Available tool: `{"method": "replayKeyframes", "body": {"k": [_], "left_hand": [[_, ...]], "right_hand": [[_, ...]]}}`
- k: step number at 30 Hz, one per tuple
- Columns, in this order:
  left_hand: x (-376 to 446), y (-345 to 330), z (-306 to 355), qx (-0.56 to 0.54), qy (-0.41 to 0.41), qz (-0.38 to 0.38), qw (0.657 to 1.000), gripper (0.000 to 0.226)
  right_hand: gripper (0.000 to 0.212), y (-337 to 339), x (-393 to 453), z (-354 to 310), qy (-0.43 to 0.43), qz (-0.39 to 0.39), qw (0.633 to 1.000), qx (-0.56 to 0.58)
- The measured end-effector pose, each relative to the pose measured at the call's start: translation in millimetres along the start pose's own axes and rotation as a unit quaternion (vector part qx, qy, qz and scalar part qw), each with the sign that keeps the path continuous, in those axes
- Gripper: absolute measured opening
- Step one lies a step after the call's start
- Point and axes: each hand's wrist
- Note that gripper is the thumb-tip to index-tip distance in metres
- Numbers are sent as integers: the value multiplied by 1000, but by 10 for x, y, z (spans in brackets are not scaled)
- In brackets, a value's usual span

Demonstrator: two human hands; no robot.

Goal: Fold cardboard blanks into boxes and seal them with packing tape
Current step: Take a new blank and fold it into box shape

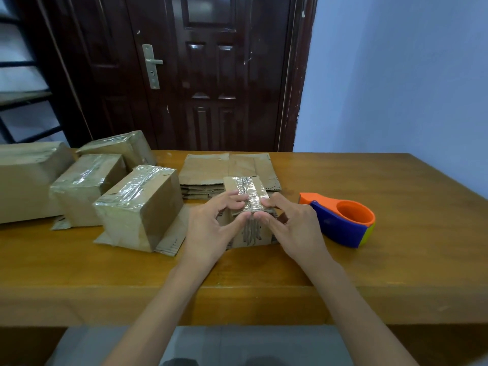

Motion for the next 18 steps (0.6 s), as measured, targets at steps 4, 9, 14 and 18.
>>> {"method": "replayKeyframes", "body": {"k": [4,9,14,18], "left_hand": [[-49,-26,51,-6,2,13,1000,36],[-49,-13,88,-14,29,4,999,40],[-46,-20,65,-53,53,-8,997,43],[-52,-24,42,-65,65,-8,996,45]], "right_hand": [[53,-34,-27,-27,-7,21,1000,-15],[56,-36,-69,-101,-9,46,999,-9],[56,-54,-80,-147,-24,51,998,-6],[45,-58,-102,-142,-32,43,999,-9]]}}
Point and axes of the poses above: each hand's wrist, its own x-axis towards the middle knuckle, its own y-axis out of the back of the hand, z = x × y, and after that the axes turned 10 degrees about -z, right-handed
